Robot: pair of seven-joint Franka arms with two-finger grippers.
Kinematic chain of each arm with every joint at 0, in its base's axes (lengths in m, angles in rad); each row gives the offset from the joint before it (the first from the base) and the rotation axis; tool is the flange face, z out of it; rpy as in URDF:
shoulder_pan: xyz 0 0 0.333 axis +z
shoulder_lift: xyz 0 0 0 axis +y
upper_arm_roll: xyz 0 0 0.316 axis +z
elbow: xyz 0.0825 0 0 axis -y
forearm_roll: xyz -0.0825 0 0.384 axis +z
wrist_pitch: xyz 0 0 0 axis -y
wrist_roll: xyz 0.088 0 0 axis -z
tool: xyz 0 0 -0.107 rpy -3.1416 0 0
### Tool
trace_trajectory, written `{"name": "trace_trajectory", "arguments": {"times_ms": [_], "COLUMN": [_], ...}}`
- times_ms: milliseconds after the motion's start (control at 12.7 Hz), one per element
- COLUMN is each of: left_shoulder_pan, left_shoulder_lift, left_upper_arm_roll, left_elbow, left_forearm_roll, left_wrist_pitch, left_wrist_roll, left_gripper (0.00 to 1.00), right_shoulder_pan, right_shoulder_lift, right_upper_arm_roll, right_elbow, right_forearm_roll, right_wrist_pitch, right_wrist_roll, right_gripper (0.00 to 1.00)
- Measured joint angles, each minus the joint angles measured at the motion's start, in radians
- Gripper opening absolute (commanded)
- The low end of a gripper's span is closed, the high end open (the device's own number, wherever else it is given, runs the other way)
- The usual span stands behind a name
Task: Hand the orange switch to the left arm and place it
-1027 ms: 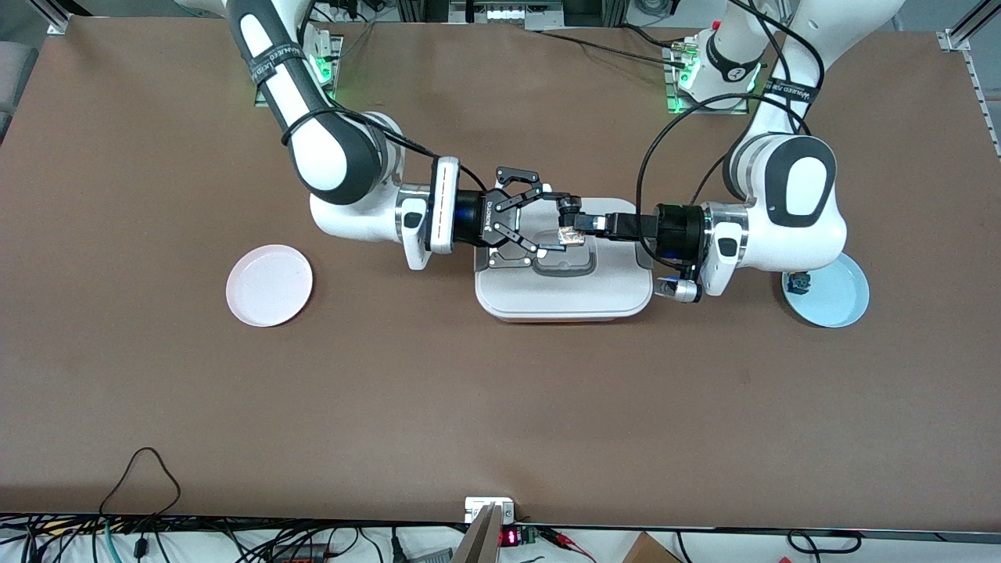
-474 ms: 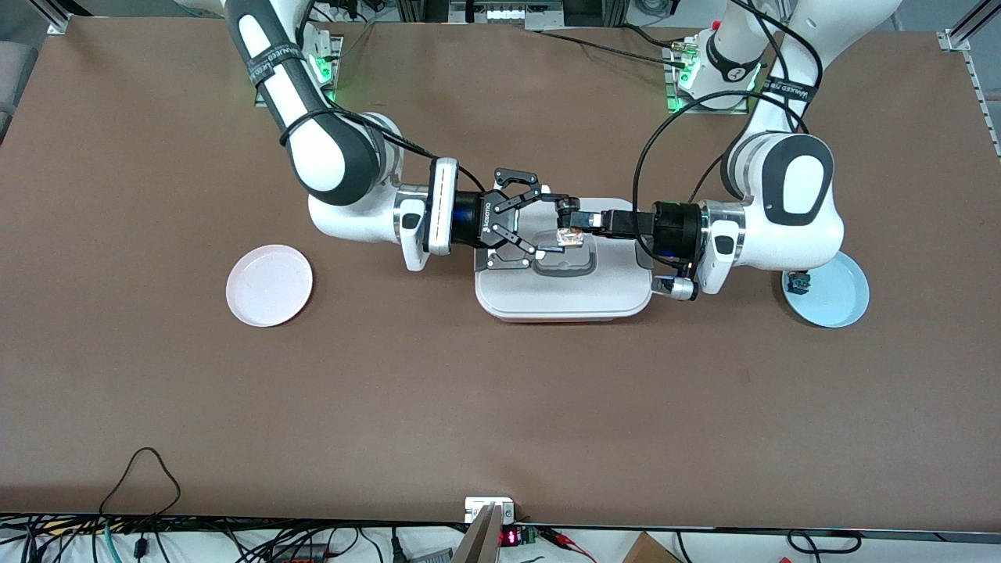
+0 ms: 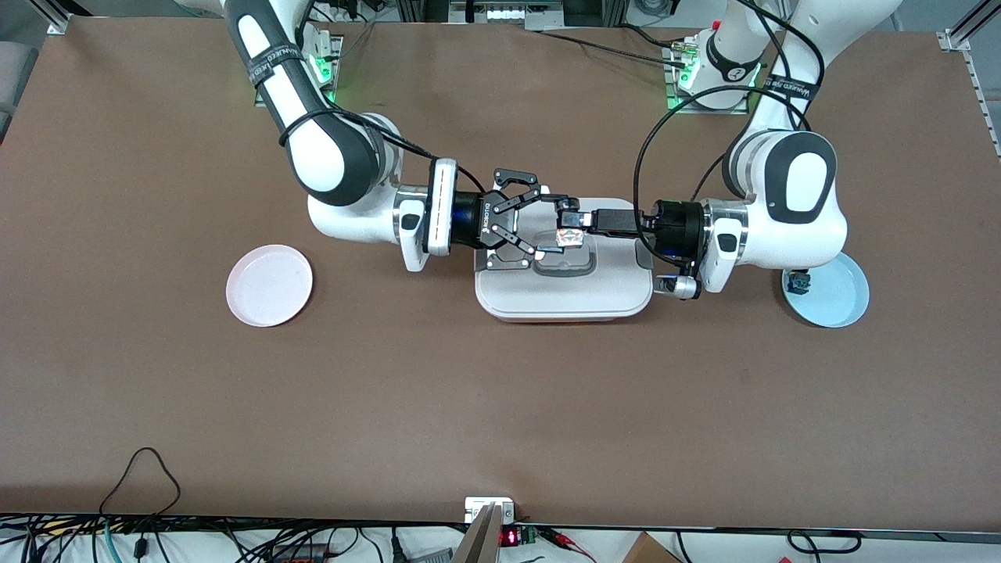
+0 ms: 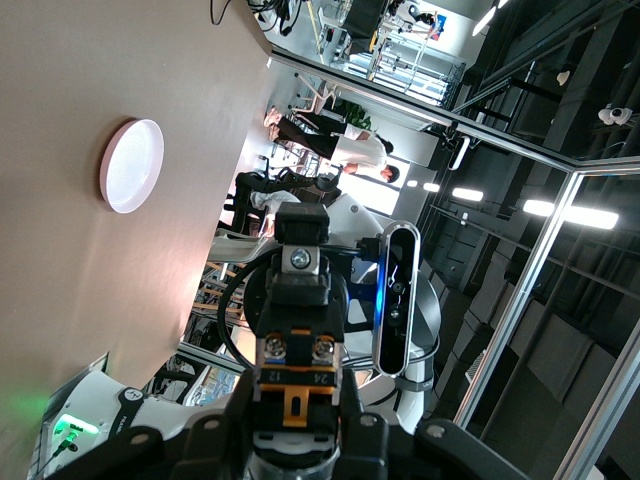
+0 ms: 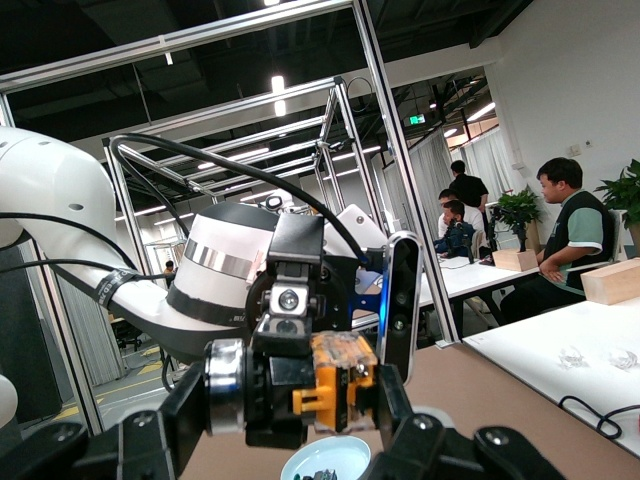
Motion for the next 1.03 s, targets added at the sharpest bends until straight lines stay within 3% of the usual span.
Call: {"name": "trace_trajectory", "arguments": {"times_ms": [237,395,711,1027], "left_shoulder_pan": [0.000,0.000,-0.001,0.000], "left_shoulder_lift": [0.000,0.000,0.000,-0.002], "left_upper_arm_roll": [0.000,0.000,-0.002,0.002], "left_elbow": [0.000,0.000,0.000,0.000], "left_forearm_roll": [0.000,0.000,0.000,0.000], "left_wrist_pitch": [0.000,0.001,0.010,0.009], "left_wrist_roll": [0.002,0.003,0.002,0.001], "left_gripper": [0.00,0.00,0.00,0.00], "right_shoulder_pan": [0.000,0.000,-0.041,-0.280], "right_shoulder_lift": [0.000,0.000,0.000,-0.004], "right_upper_arm_roll": [0.000,0.000,-0.008,-0.021], "right_elbow": [0.000,0.000,0.005,0.016], "right_forearm_roll": [0.000,0.000,-0.047,-0.340], "right_wrist_pitch": [0.000,0.000,-0.023,-0.354], "right_wrist_roll": [0.000,0.000,-0.001,0.073], "right_gripper": [0.05,0.99,1.00,1.00]}}
